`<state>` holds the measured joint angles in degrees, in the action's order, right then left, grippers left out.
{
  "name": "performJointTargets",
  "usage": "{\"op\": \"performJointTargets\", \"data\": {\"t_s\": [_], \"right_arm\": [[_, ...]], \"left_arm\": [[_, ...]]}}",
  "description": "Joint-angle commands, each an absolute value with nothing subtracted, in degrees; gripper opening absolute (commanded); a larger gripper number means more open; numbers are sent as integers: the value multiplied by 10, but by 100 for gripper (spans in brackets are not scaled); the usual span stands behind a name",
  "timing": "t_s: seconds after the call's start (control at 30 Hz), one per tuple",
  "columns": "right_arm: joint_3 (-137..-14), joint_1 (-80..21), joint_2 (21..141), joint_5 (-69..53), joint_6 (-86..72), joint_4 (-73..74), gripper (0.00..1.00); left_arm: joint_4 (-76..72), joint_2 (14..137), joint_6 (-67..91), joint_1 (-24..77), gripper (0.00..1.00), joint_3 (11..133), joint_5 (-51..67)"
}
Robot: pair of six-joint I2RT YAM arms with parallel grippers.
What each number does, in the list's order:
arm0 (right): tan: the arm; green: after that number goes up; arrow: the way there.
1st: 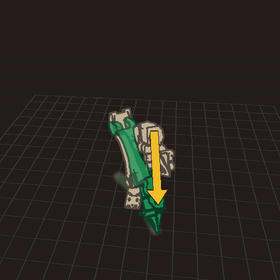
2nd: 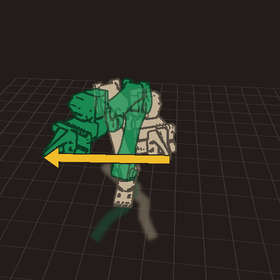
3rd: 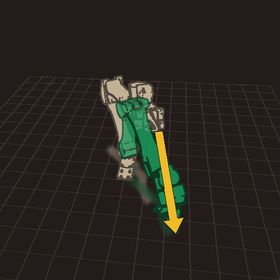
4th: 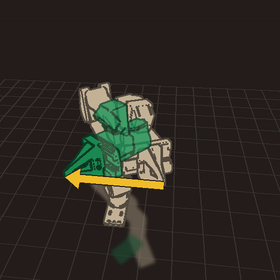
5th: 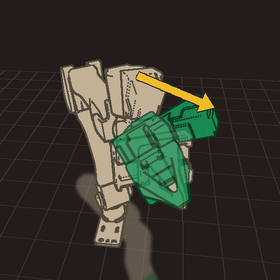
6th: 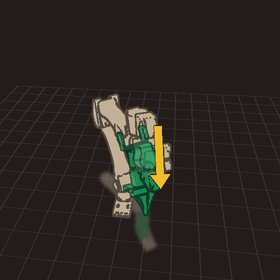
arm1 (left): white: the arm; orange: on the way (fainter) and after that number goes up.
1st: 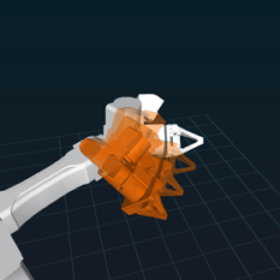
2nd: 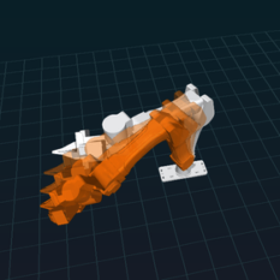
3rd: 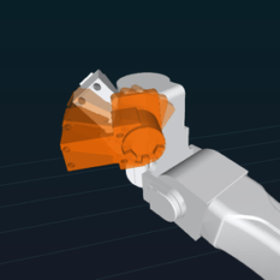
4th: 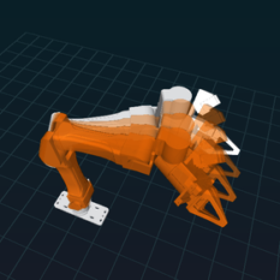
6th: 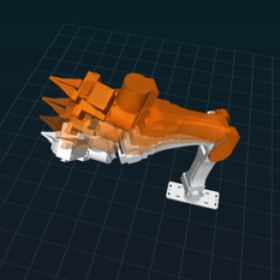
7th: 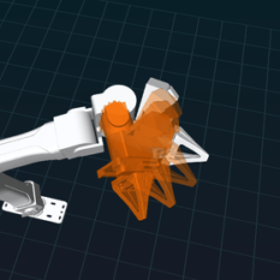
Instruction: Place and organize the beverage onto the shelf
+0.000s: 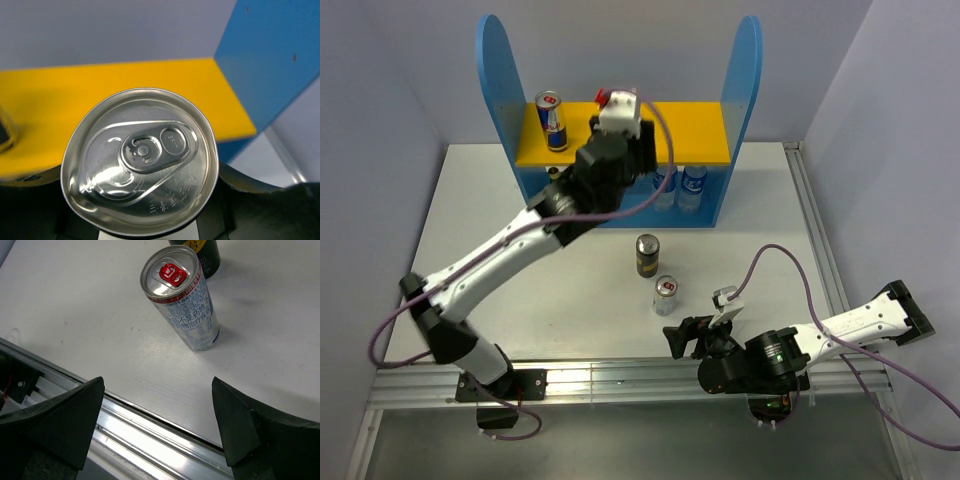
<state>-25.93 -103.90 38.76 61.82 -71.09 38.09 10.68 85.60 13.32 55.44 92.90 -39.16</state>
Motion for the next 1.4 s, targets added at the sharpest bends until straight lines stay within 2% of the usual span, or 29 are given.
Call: {"op": "performJointTargets", "data": {"t_s": [0.0,0.17,0.27,0.53,0.87,0.93,0.97,1.0,1.07,1.1,1.17,1.2,1.37], "right_arm": [[-258,-1043,381,639,-719,367,95],[-258,-1043,381,639,-722,368,95],[-258,-1042,377,639,-724,371,95],[-243,-1044,344,639,-718,365,95],[-244,-1045,344,639,-722,367,94],[-243,-1045,344,641,-722,367,94],[-243,-1045,342,640,-722,367,94],[-243,-1046,340,640,-722,367,94],[-243,-1046,340,641,-721,367,94],[-243,-1047,340,640,-721,367,94],[-243,-1046,342,641,-723,367,94],[-243,-1047,342,641,-723,369,94],[-245,-1047,345,642,-726,371,94]], "left_arm": [[129,943,92,510,0,1100,-296],[184,1058,87,481,0,1306,-256],[197,1112,92,468,0,1359,-229],[160,1172,105,452,0,1363,-185],[133,1198,76,451,0,1355,-209],[129,1201,73,450,3,1353,-209],[128,1202,72,451,7,1350,-208],[124,1202,71,450,27,1346,-206],[122,1203,69,450,54,1339,-200],[118,1204,69,451,71,1337,-200],[116,1203,69,451,95,1331,-203],[114,1202,67,451,99,1329,-204],[103,1196,65,452,99,1316,-204]]}}
